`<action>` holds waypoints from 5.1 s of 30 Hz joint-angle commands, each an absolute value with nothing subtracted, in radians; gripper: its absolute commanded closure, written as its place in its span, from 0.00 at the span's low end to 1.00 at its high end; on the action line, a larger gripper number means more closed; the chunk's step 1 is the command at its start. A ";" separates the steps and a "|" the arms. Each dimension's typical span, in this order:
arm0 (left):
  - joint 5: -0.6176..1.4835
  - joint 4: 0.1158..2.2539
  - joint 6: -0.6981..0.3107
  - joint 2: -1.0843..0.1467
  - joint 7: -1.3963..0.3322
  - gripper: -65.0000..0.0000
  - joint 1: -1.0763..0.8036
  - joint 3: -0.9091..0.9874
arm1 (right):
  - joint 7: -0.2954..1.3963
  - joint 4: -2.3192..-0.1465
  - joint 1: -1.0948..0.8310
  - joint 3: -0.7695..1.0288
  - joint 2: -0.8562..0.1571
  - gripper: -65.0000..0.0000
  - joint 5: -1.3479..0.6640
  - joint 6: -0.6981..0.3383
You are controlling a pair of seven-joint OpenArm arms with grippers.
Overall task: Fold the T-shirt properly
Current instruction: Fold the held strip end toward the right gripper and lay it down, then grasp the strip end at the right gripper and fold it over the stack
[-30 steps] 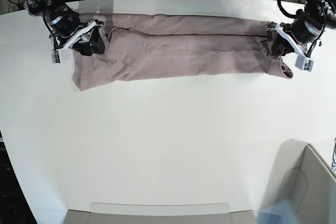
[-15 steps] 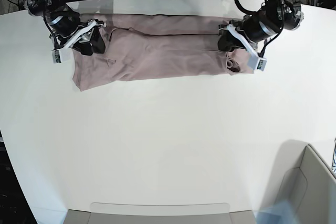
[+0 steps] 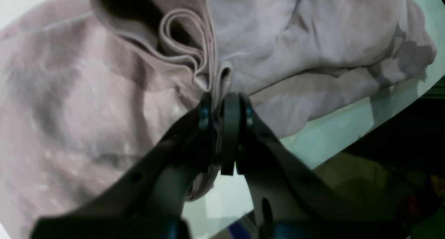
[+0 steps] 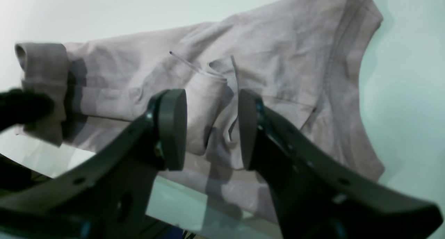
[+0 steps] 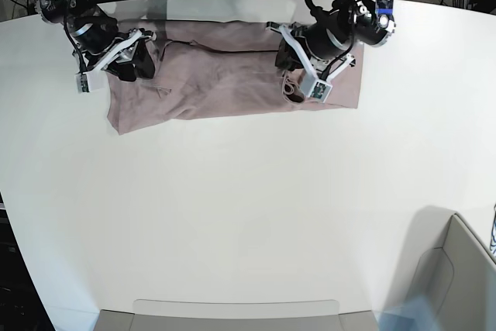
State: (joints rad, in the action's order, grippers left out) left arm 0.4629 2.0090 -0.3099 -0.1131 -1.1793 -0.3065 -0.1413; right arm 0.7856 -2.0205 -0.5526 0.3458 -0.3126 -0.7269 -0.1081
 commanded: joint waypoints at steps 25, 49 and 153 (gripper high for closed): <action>0.536 2.031 0.091 -0.110 -1.063 0.82 -0.269 -0.357 | 0.763 -2.037 -0.561 0.351 -0.325 0.62 -0.736 -0.113; 0.625 2.028 0.065 -0.119 -1.046 1.00 -0.309 -0.166 | 0.940 -1.745 -0.433 0.746 -0.332 0.62 -1.035 -0.380; 0.625 2.011 0.065 -0.251 -1.046 1.00 -0.435 0.154 | 1.106 -1.965 -0.177 -0.400 0.097 0.47 0.209 -0.254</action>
